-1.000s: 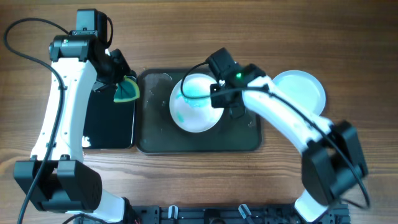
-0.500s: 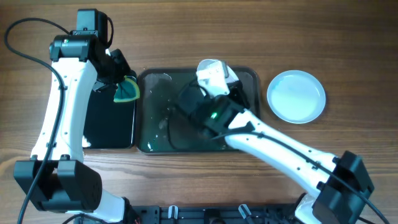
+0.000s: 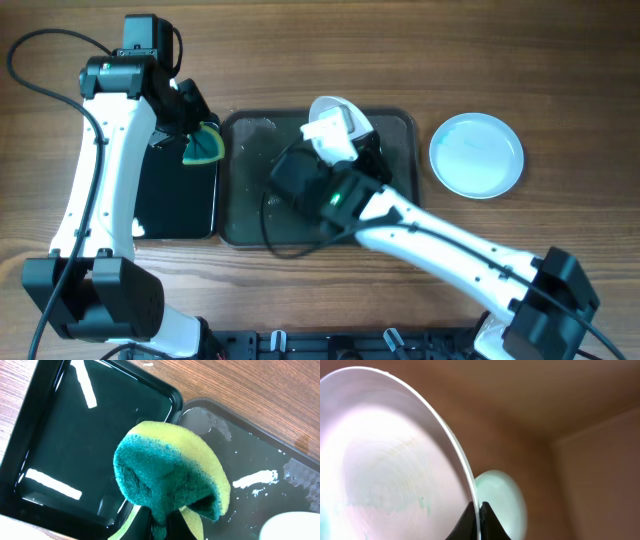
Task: Clean dirty plates on tray and stack at the side
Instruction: 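Lift the pale blue plate with right gripper and stack it on the pile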
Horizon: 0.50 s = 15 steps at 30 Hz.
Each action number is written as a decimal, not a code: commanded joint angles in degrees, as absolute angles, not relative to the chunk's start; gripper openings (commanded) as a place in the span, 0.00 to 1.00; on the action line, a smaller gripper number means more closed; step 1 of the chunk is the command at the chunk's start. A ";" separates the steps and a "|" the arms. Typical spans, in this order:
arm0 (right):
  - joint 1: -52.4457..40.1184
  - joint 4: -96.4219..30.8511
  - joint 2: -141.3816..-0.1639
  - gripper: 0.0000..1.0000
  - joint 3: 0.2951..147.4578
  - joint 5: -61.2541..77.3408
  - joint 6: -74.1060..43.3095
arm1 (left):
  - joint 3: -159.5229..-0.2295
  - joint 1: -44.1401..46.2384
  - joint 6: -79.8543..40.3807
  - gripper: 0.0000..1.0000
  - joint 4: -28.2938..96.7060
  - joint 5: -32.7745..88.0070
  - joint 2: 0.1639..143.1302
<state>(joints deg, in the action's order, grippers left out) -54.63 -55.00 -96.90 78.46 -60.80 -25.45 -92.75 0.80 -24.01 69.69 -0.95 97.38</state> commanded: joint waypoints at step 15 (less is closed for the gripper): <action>6.15 -54.68 -89.08 0.04 76.77 9.61 -21.17 | -92.95 0.67 -22.65 0.04 69.76 -0.75 97.49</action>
